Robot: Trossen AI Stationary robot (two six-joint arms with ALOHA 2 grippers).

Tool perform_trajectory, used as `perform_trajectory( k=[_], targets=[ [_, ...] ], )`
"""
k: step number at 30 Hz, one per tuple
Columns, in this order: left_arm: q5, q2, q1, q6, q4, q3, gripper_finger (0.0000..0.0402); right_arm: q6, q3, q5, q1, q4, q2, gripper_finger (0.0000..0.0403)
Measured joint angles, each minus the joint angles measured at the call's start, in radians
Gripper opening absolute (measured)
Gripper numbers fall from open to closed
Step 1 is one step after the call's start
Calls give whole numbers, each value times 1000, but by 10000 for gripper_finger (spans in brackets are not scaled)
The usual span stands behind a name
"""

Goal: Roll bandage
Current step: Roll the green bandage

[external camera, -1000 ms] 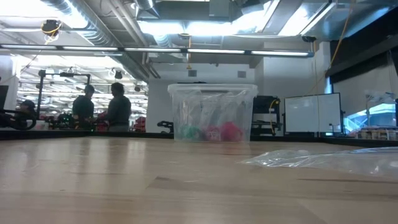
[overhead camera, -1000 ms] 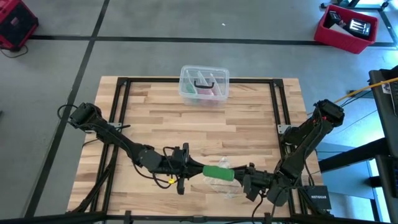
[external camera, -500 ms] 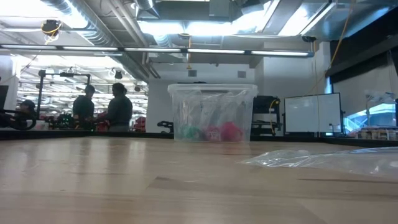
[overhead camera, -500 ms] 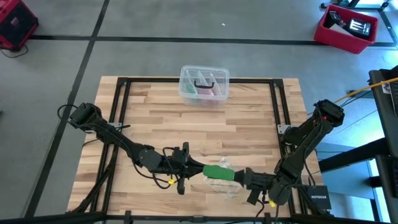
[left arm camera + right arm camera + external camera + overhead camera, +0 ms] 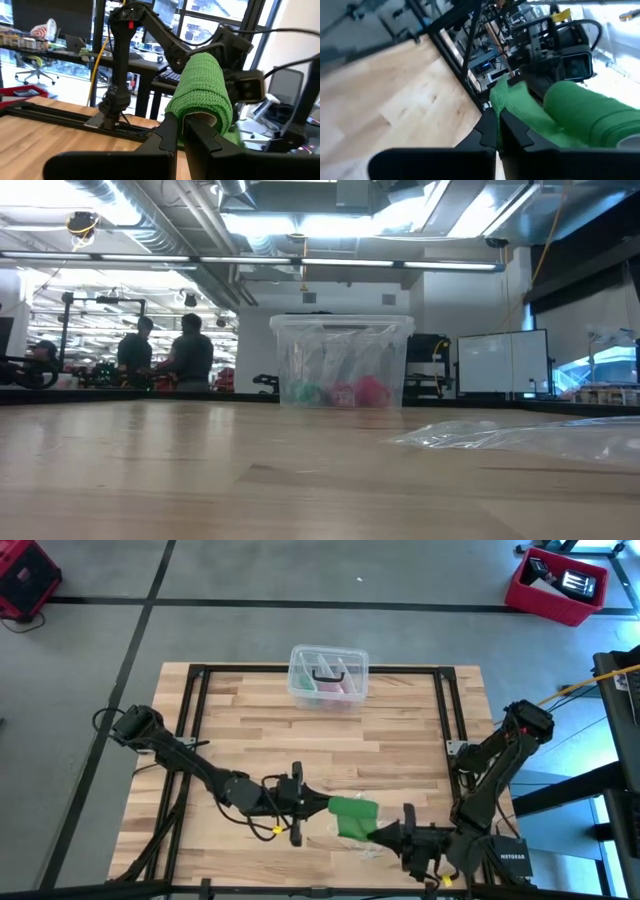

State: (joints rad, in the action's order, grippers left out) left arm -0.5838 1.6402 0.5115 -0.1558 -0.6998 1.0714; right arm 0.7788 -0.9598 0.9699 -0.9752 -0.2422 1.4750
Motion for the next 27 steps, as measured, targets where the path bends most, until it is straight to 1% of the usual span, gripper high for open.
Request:
perform_trajectory(
  k=[3,5,10,13,17,21,24,27],
  targets=[
    [0,0,-15,2,0,0,11,-88,-17,5,0,4,0,14],
    [0,0,-26,2,0,0,11,-111,-20,-6,0,9,0,17],
    [0,0,-43,1,27,0,11,-95,-20,-18,0,7,0,8],
    [-3,0,-55,1,63,0,11,-77,-29,19,0,4,0,6],
    [-7,0,-71,0,83,0,11,-72,-75,41,0,11,0,10],
    [-7,0,-75,5,87,0,11,-78,-129,58,0,64,0,5],
    [-7,0,-76,6,88,0,11,-129,-163,66,14,100,0,7],
    [-7,0,-75,6,89,0,11,-212,-170,66,24,124,0,19]
  ],
)
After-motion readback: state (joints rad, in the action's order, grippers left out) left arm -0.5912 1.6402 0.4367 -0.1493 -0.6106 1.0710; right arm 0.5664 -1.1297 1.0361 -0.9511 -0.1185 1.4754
